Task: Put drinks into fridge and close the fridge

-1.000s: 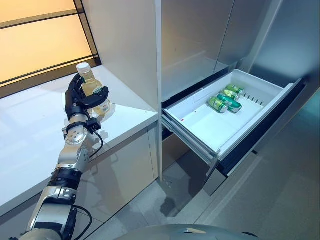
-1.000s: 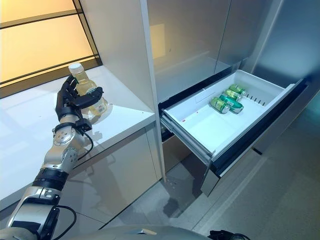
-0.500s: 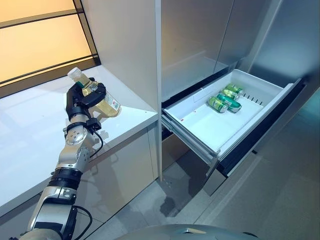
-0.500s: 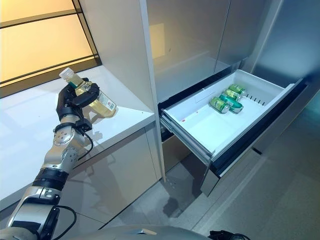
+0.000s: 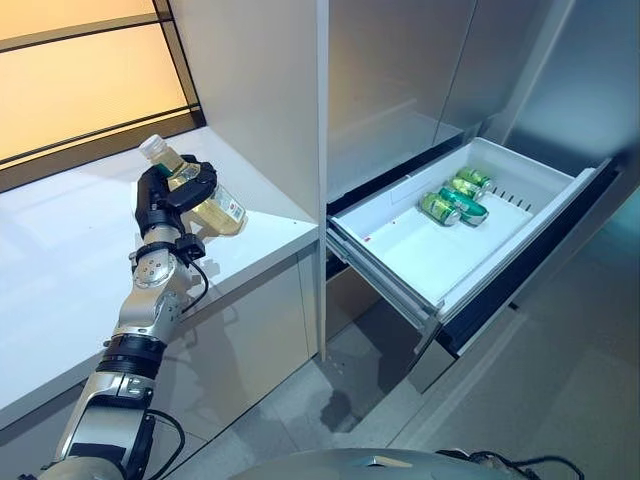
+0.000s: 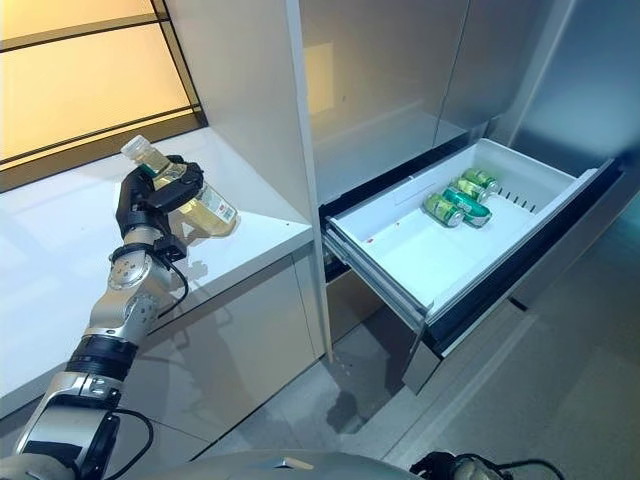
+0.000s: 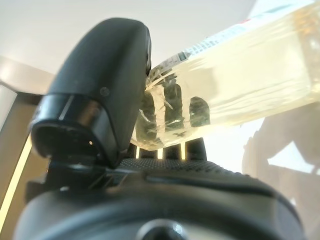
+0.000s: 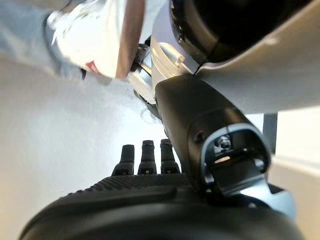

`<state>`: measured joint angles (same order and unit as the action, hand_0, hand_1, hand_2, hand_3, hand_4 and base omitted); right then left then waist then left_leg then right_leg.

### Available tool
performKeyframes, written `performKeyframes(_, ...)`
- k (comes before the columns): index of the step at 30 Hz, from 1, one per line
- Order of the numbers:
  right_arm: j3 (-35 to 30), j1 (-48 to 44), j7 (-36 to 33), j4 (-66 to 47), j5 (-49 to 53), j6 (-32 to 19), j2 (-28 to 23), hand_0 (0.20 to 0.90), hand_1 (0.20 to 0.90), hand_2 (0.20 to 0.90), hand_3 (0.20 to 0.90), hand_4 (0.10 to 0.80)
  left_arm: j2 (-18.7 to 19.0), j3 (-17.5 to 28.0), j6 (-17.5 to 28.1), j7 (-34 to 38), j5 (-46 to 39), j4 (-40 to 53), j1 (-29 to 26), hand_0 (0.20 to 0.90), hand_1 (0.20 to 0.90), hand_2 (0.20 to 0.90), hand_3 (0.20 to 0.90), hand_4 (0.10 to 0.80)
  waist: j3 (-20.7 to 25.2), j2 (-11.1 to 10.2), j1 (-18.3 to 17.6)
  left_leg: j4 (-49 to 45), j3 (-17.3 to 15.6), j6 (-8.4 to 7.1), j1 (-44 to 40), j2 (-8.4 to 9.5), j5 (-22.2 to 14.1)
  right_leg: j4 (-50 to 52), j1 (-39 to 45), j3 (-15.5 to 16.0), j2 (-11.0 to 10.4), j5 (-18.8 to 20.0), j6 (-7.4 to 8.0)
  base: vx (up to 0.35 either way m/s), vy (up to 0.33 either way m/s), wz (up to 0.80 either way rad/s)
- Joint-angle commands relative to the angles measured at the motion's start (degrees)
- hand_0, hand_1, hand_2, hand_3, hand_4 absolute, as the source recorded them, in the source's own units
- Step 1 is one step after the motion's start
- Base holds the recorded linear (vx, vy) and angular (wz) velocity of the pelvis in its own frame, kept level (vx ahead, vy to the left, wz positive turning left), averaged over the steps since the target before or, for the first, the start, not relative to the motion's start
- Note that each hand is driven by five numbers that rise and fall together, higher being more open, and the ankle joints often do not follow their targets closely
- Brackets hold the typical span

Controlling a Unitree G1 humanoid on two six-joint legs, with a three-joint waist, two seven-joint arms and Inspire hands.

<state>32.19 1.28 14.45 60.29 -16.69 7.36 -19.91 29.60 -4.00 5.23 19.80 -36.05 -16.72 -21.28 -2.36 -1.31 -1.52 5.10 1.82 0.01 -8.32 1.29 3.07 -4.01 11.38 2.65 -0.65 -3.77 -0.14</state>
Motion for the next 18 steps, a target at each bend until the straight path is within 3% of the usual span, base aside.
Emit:
performKeyframes(1,2.6,-4.2,4.5,-4.7,-2.7,-3.6,1.1,0.9,0.9,0.9,0.9,0.8,2.4,-0.1,8.1,-2.2,1.9,11.4,-12.7,0.3,0.3,0.3,0.2,0.1,1.7,0.6,1.2,-0.4,3.7,0.97,-0.3,2.34,-6.0,0.7,-3.1,1.2,-0.1,2.1,3.12,-0.03,0.002,0.07)
performKeyframes(18,8.1,-12.7,5.7,-27.0,-6.0,-3.0,-1.8,0.9,0.9,0.9,0.9,0.8,4.2,-4.7,8.0,-5.2,1.3,25.8,-12.6,0.3,0.3,0.3,0.2,0.1,1.0,0.1,3.9,-0.2,6.0,0.84,0.6,3.14,-5.2,0.2,-3.1,3.0,-0.8,2.7,3.24,-0.039,0.011,0.07)
